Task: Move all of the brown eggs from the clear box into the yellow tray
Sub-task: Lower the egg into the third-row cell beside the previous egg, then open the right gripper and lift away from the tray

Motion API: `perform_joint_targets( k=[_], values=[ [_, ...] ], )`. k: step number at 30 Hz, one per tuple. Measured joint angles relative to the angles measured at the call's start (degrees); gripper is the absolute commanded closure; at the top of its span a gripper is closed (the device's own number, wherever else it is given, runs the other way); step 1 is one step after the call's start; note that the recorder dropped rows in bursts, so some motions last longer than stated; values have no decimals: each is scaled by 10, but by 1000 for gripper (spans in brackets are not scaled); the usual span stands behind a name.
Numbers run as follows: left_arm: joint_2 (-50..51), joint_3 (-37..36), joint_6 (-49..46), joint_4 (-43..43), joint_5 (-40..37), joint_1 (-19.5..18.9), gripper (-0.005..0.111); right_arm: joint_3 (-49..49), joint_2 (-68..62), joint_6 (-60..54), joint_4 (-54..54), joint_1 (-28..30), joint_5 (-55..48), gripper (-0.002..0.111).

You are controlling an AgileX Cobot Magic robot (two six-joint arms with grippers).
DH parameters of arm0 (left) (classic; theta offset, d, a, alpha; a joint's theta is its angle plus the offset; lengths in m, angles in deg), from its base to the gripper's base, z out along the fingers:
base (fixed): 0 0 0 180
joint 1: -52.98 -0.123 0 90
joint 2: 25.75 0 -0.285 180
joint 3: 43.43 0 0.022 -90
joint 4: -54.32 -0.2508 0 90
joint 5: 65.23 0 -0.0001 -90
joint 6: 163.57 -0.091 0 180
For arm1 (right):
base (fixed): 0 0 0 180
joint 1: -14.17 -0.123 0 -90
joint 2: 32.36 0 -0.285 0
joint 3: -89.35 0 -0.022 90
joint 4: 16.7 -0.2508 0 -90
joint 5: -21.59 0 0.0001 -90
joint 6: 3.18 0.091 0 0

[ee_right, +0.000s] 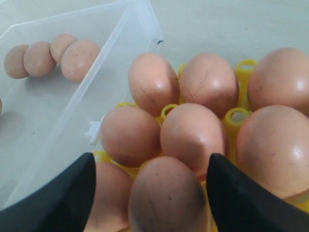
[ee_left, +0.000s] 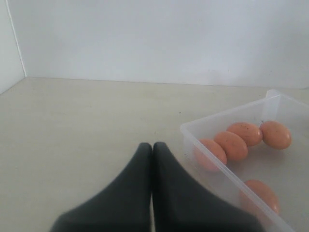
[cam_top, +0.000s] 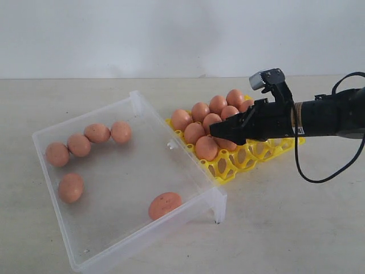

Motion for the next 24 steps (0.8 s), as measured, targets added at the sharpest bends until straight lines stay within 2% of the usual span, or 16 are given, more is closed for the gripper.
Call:
perform_joint_targets(
  k=[4, 6, 16, 18, 24],
  values=[
    [0, 0, 0, 0, 0, 0, 111, 0, 0, 0, -5, 0, 0, 46],
    [0, 0, 0, 0, 0, 0, 111, 0, 1, 0, -7, 0, 0, 50],
    [0, 0, 0, 0, 0, 0, 111, 11, 67, 0, -18, 0, 13, 96],
    [0, 0, 0, 0, 0, 0, 111, 11, 86, 0, -18, 0, 14, 108],
    [0, 0, 0, 0, 0, 0, 111, 11, 153, 12, 1, -21, 58, 109]
  ],
)
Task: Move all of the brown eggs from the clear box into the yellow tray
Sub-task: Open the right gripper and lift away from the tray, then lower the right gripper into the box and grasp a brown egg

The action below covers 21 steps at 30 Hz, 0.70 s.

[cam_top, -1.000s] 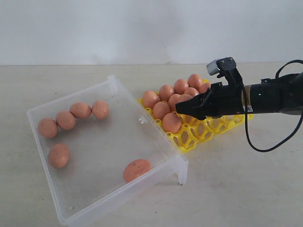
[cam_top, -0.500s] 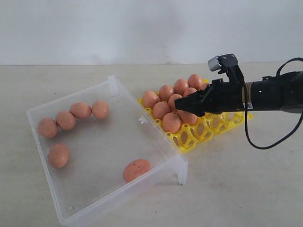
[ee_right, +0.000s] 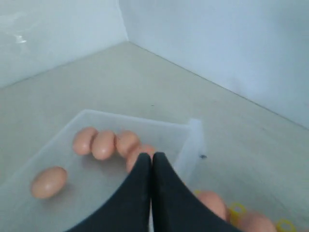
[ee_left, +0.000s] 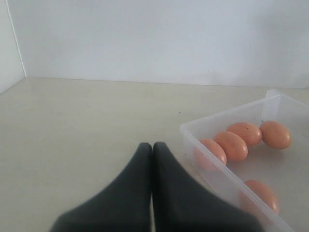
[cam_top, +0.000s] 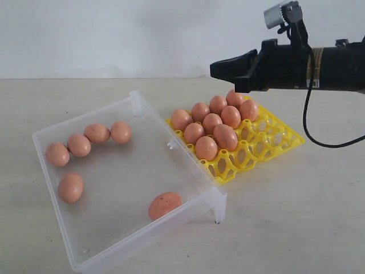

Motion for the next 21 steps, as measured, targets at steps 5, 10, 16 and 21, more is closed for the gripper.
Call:
perform_joint_targets(
  k=[5, 10, 16, 21],
  values=[
    [0, 0, 0, 0, 0, 0, 111, 0, 58, -4, 5, -122, -79, 109],
    [0, 0, 0, 0, 0, 0, 111, 24, 73, -84, 16, -334, -473, 109],
    [0, 0, 0, 0, 0, 0, 111, 159, -17, -332, -325, -448, -818, 109],
    [0, 0, 0, 0, 0, 0, 111, 356, -98, -703, -859, -424, -1072, 109]
  ],
)
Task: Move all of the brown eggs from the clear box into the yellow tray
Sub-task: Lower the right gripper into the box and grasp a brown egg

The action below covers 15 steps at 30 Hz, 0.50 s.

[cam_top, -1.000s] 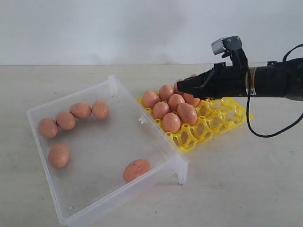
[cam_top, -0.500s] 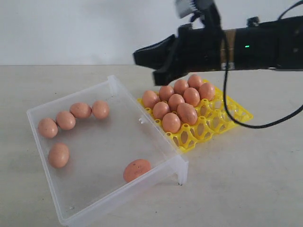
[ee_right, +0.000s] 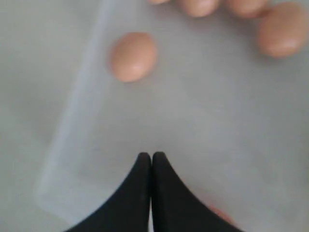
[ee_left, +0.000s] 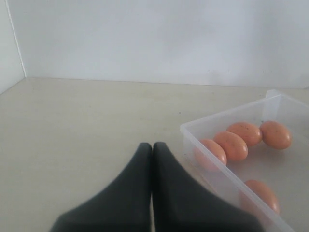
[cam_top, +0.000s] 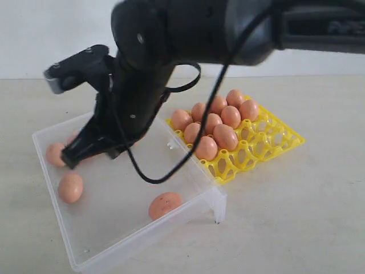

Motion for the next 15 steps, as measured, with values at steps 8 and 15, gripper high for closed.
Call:
perform_joint_targets(
  k=[8, 15],
  values=[
    [0, 0, 0, 0, 0, 0, 111, 254, -139, -32, -156, 13, -115, 94],
    [0, 0, 0, 0, 0, 0, 111, 307, -201, 9, -152, 13, -116, 62]
  ],
)
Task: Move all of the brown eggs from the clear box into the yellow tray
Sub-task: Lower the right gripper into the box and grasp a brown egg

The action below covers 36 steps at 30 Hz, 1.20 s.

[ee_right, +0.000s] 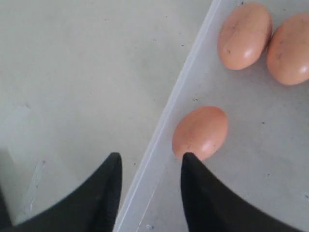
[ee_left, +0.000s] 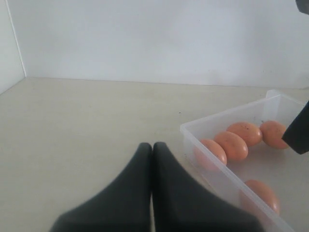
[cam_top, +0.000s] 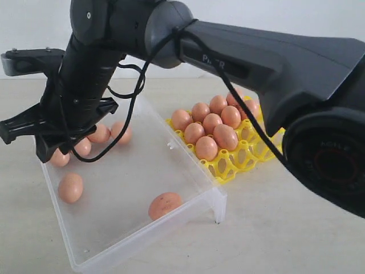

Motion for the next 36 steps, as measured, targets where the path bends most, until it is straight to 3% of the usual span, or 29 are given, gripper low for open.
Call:
perform_joint_targets(
  k=[9, 16, 36],
  values=[
    [0, 0, 0, 0, 0, 0, 111, 6, -23, 131, 88, 9, 16, 62],
    [0, 0, 0, 0, 0, 0, 111, 6, -66, 131, 71, 13, -19, 62],
    [0, 0, 0, 0, 0, 0, 111, 6, -103, 97, 3, 13, 73, 62]
  ],
)
